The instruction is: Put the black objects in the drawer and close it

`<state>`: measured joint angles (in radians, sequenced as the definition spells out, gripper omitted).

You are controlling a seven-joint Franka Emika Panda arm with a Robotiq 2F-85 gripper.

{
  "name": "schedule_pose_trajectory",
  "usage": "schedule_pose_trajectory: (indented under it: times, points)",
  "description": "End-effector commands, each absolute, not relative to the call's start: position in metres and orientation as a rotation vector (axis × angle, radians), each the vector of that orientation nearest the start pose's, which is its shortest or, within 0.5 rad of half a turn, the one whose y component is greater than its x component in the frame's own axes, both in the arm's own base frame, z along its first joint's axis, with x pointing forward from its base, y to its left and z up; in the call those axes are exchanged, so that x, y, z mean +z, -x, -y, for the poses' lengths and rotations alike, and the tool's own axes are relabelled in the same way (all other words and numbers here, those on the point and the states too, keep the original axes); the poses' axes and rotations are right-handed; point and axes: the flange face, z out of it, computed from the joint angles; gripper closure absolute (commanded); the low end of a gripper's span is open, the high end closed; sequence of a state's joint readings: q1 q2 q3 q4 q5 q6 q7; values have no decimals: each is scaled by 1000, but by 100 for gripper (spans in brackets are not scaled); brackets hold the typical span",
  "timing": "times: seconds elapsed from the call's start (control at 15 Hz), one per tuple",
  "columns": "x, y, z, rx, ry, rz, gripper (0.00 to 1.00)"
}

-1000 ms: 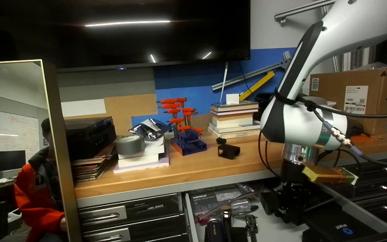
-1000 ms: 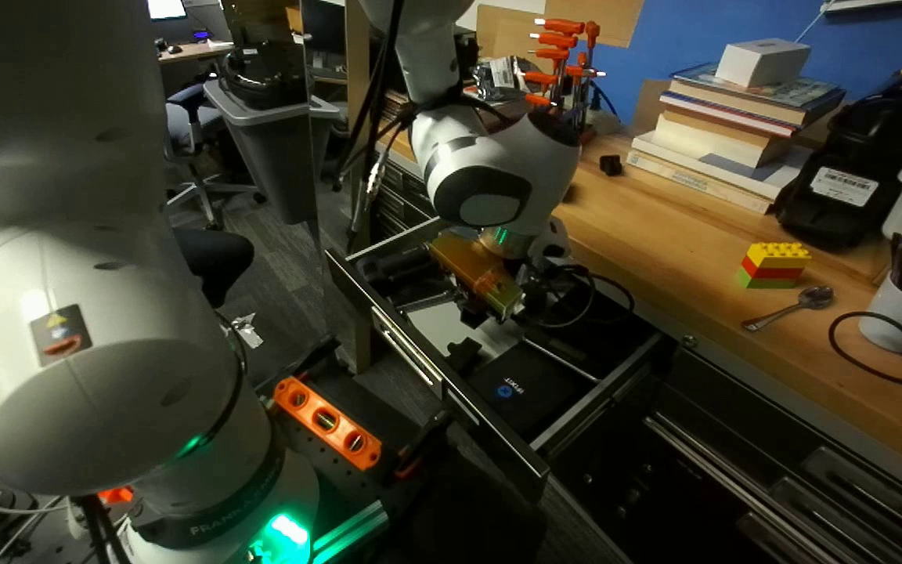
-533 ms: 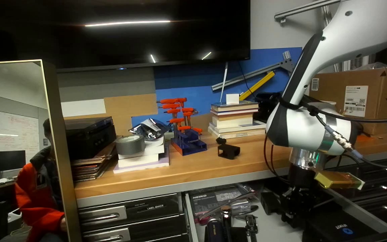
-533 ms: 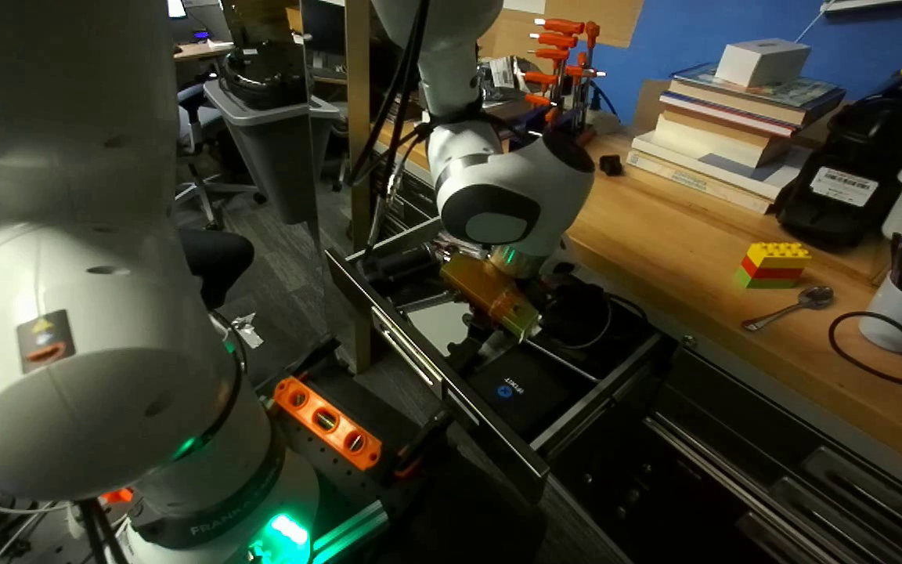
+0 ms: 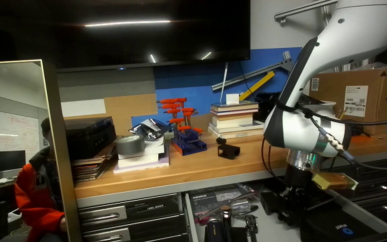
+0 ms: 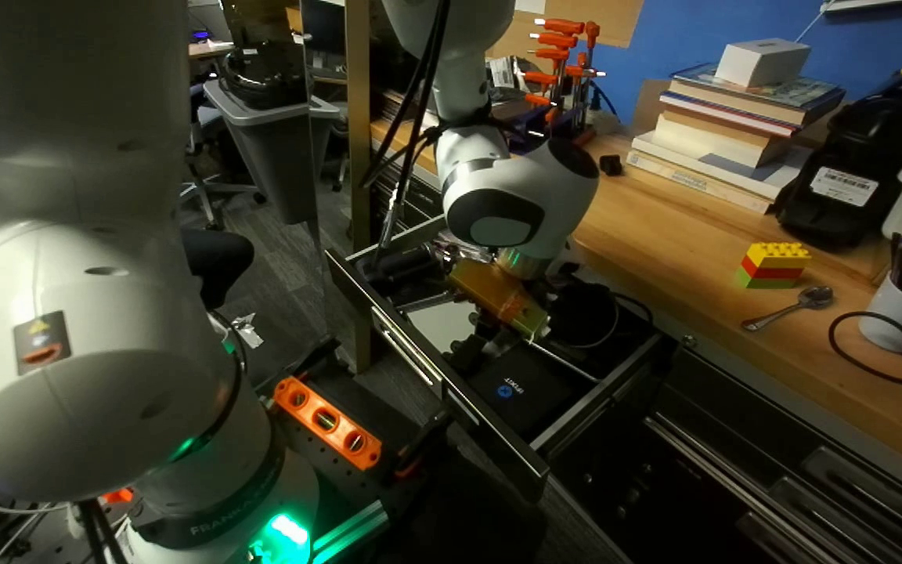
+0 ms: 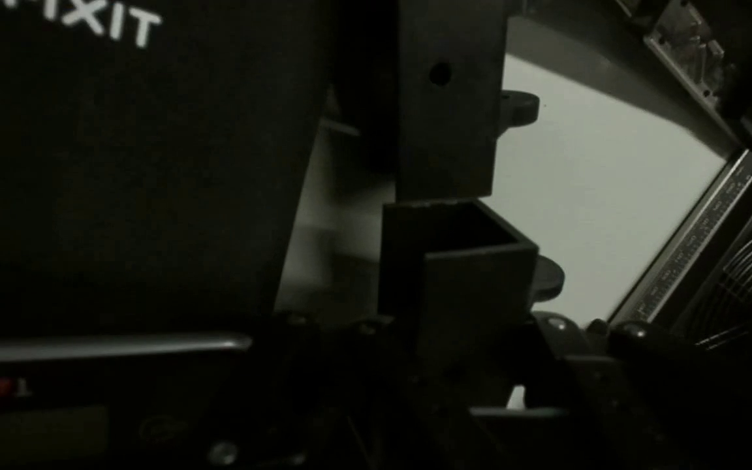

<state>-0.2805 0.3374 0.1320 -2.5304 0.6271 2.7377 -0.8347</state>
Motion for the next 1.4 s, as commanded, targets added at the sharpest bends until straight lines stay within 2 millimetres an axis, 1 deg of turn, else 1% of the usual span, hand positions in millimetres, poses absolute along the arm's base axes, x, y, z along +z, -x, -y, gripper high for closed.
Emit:
schedule_pose_trajectory:
  times: [0.0, 0.2, 0.27, 0.33, 0.4, 0.47, 0.53, 0.67, 0.73, 0.87, 0.93, 1.13, 1.33]
  points:
    - [138, -437, 78, -63, 2849, 153, 84]
    - [136, -439, 76, -69, 2841, 159, 86]
    - [135, -439, 77, -68, 2841, 159, 84]
    - [134, -439, 77, -62, 2837, 149, 60]
    - [133, -439, 78, -60, 2836, 143, 58]
    - [132, -438, 79, -54, 2837, 126, 52]
    - [132, -438, 80, -48, 2838, 112, 42]
    - [135, -438, 83, -41, 2841, 78, 29]
    - [137, -439, 85, -35, 2841, 59, 20]
    - [152, -440, 84, -18, 2852, -18, 5]
    - [161, -440, 82, -1, 2854, -63, 0]
    - [192, -444, 74, 48, 2874, -125, 0]
    - [229, -450, 63, 65, 2902, -171, 0]
